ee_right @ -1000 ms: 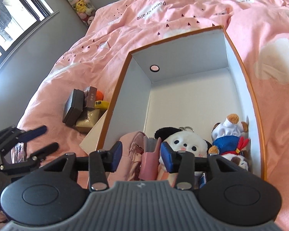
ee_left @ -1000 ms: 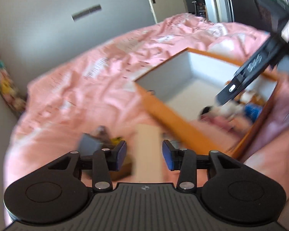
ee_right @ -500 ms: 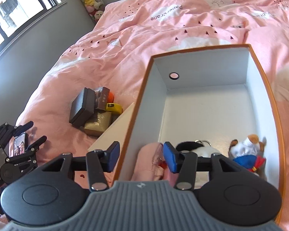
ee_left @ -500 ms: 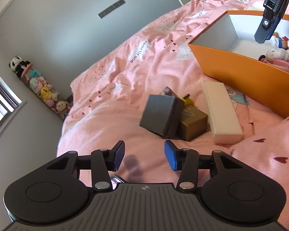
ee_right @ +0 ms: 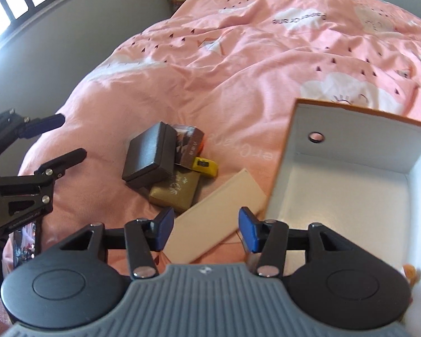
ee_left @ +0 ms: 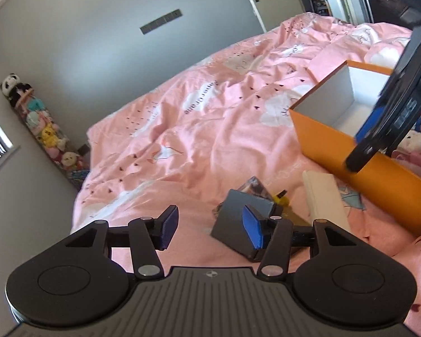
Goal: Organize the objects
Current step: 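Open both tools and withdraw them toward the remaining boxes, then move both tools toward the cream box beside the black and gold boxes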
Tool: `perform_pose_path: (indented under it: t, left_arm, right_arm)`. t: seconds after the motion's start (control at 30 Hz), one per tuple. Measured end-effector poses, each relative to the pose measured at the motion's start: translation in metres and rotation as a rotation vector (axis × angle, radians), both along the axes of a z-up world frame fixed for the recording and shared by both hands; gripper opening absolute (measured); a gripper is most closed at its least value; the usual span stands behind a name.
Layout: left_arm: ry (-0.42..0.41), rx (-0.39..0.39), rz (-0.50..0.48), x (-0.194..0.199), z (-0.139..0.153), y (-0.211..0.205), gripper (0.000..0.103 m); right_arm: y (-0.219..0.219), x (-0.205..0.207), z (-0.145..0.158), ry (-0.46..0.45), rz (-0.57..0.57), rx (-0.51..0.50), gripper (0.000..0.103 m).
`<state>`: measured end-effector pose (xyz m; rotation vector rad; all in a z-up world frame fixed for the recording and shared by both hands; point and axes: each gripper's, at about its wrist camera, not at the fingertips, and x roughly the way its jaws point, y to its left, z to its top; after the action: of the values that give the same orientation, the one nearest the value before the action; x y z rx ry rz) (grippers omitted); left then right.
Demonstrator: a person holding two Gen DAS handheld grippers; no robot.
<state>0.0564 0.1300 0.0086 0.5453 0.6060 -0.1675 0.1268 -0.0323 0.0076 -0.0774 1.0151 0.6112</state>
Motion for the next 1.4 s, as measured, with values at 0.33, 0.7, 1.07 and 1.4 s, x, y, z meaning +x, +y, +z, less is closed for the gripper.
perform_pose_path:
  t: [0.33, 0.7, 1.07, 1.4]
  left_arm:
    - [0.164, 0.051, -0.102, 0.023, -0.023, -0.006, 0.069]
    - [0.280, 0.012, -0.101, 0.044, -0.043, 0.005, 0.070]
    - [0.321, -0.009, -0.115, 0.048, -0.050, 0.004, 0.070]
    - [0.351, -0.015, -0.115, 0.053, -0.054, 0.002, 0.073]
  right_arm:
    - [0.066, 0.031, -0.044, 0.116, -0.002, -0.167, 0.061]
    - [0.083, 0.041, -0.085, 0.181, -0.116, -0.278, 0.072]
    - [0.098, 0.043, -0.105, 0.164, -0.099, -0.360, 0.082]
    - [0.085, 0.038, -0.092, 0.154, -0.074, -0.326, 0.062]
